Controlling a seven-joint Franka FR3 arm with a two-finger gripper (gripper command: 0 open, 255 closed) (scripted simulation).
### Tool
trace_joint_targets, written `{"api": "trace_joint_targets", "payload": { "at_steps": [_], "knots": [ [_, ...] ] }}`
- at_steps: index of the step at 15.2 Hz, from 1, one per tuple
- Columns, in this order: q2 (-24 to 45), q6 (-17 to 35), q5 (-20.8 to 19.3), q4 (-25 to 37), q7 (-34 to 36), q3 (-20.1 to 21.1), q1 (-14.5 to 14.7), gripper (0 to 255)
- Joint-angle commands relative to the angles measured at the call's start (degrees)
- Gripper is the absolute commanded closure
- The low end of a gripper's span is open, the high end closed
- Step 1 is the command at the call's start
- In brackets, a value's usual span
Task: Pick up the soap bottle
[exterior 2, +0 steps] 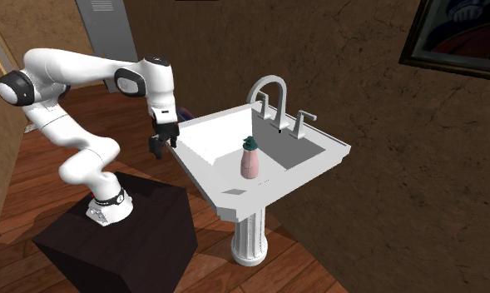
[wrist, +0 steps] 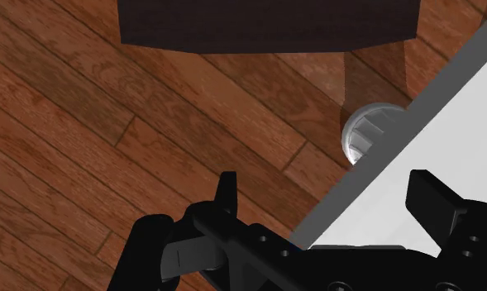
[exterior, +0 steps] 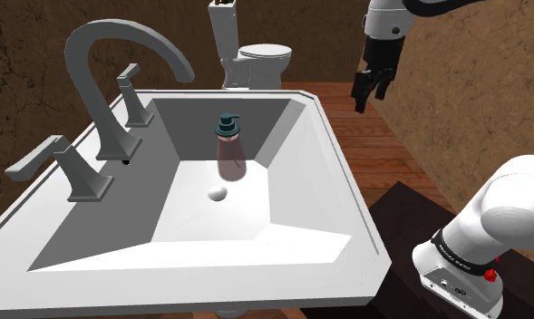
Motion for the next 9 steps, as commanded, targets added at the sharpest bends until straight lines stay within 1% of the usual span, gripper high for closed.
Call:
{"api": "trace_joint_targets", "payload": {
  "at_steps": [1, 5, 9],
  "knots": [
    [3.9, 1.1, 0.9, 2.8, 2.5, 1.8, 0.5, 0],
    [11.4, 2.5, 1.8, 8.8, 6.9, 4.9, 1.3, 0],
    [19.4, 3.2, 1.7, 15.9, 11.3, 7.7, 2.0, 0]
  ]
}}
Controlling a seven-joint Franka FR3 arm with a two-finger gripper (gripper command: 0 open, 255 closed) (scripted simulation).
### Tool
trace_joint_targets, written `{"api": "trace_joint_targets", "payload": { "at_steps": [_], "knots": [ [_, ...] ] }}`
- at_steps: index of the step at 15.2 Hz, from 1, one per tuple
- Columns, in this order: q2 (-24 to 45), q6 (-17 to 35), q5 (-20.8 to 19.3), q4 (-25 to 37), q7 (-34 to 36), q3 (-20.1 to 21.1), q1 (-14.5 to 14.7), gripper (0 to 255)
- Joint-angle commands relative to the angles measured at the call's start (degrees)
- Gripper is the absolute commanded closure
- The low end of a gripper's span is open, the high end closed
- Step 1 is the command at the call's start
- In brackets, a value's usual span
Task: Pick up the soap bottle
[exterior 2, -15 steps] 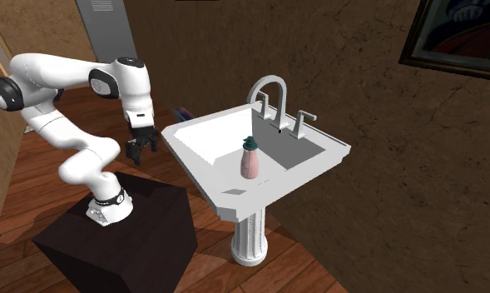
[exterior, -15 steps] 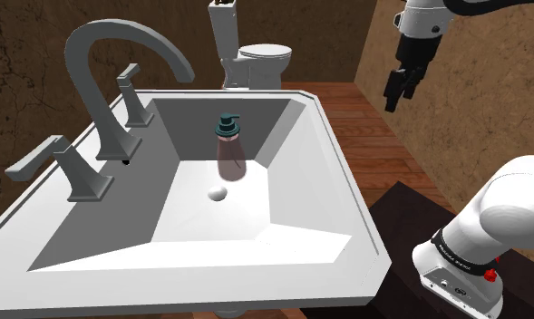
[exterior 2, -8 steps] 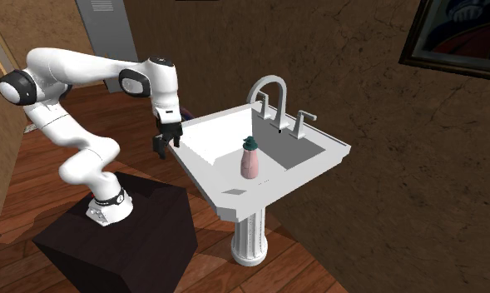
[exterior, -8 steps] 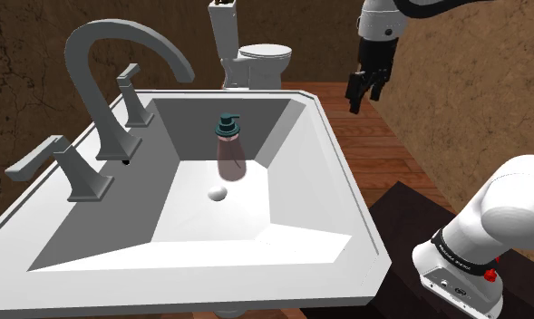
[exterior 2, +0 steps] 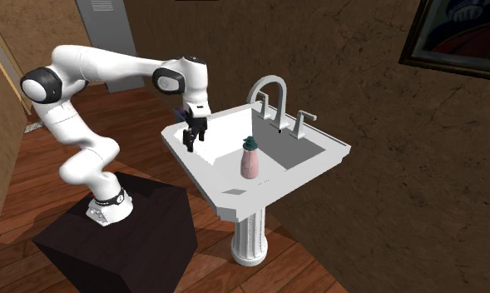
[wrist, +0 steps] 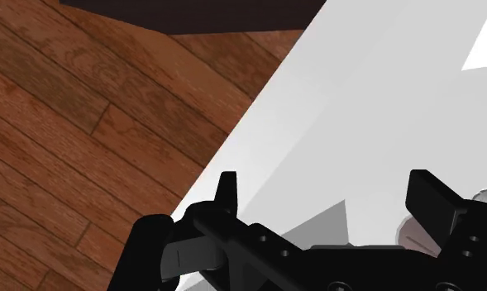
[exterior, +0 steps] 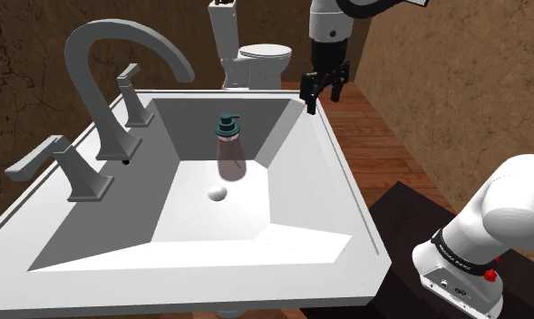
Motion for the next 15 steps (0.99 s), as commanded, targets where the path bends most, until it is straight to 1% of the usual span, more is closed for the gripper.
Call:
{"api": "trace_joint_targets", "payload": {
  "at_steps": [1, 5, 9, 12, 15],
  "knots": [
    [4.4, 0.3, -0.3, 4.0, 2.4, 1.4, 0.4, 0],
    [13.1, -0.1, -1.6, 12.8, 6.9, 3.7, 1.7, 0],
    [22.4, -1.7, -3.8, 23.4, 11.3, 5.4, 3.6, 0],
    [30.1, -3.9, -5.8, 32.9, 14.4, 6.2, 5.8, 0],
    [38.8, -7.4, -8.2, 44.7, 16.9, 6.5, 8.7, 0]
  ]
}}
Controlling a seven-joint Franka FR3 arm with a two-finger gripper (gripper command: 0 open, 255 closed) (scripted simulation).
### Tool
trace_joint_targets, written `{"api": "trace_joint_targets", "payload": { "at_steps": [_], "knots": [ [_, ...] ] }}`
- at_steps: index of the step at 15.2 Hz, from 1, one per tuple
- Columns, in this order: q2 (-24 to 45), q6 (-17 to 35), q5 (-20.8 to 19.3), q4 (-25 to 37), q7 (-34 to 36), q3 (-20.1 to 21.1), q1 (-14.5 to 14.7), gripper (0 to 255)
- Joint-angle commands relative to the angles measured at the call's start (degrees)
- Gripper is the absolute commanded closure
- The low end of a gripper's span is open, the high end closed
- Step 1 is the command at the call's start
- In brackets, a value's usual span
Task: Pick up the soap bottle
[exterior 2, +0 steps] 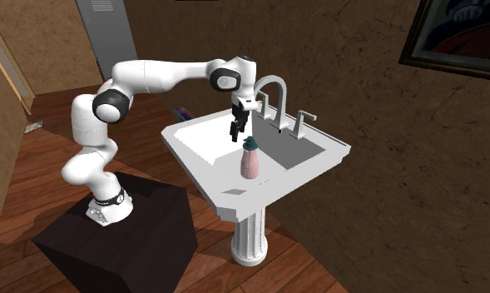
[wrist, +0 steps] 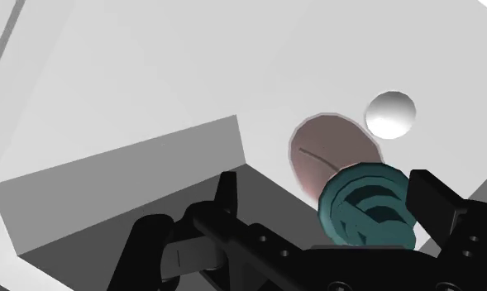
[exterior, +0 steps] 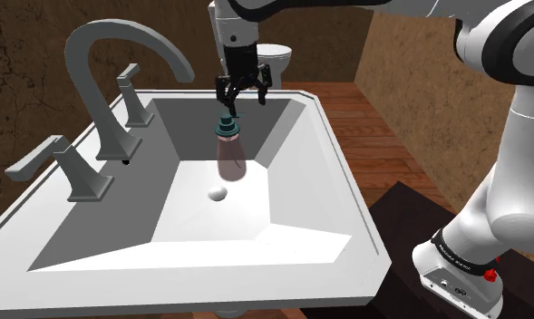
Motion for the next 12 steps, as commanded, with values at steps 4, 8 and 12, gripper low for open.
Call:
{"api": "trace_joint_targets", "payload": {
  "at_steps": [4, 8, 12],
  "knots": [
    [13.3, -6.1, -3.2, 19.1, 2.8, -0.3, 5.0, 0],
    [11.9, -2.0, -2.9, 13.7, 2.8, -0.2, 4.2, 0],
    [11.3, 0.3, -2.8, 10.7, 2.9, -0.2, 3.8, 0]
  ]
}}
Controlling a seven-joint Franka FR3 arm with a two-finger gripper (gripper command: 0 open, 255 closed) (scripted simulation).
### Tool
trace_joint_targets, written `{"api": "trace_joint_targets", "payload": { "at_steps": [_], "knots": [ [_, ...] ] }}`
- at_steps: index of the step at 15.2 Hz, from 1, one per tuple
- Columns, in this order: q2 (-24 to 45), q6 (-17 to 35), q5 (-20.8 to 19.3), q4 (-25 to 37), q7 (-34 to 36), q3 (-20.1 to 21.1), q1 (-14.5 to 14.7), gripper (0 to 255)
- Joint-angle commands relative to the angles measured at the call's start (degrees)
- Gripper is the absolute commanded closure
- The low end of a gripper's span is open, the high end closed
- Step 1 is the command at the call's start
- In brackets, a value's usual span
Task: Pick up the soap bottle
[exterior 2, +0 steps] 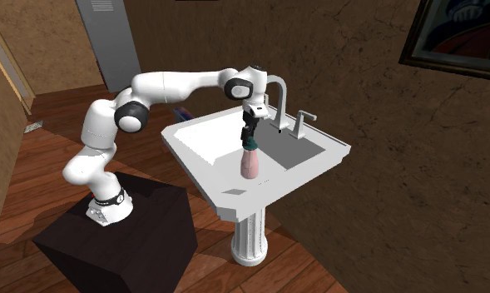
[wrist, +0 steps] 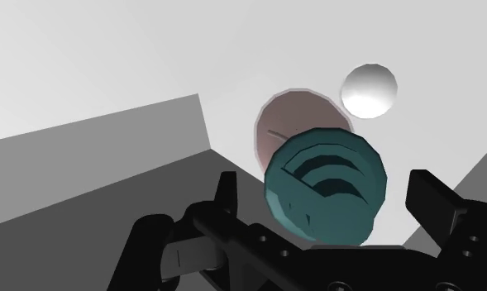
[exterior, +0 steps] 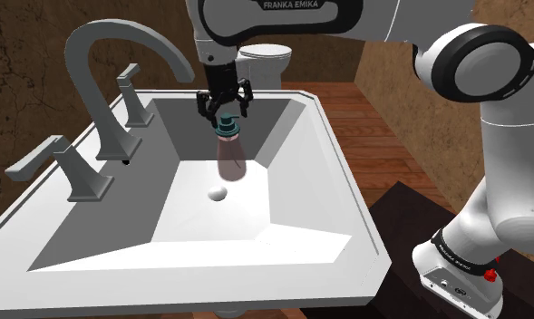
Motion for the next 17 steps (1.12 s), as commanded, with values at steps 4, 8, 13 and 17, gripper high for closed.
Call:
{"api": "trace_joint_targets", "payload": {
  "at_steps": [4, 8, 13, 17],
  "knots": [
    [-0.1, 0.5, 0.0, -0.6, 0.0, 0.0, -0.1, 255],
    [-0.1, 0.5, 0.0, -0.6, 0.0, 0.0, -0.1, 255],
    [0.7, -2.4, -0.2, 3.2, -0.1, 0.0, 0.4, 255],
    [2.2, -6.5, -0.5, 8.8, -0.1, -0.1, 1.3, 255]
  ]
}}
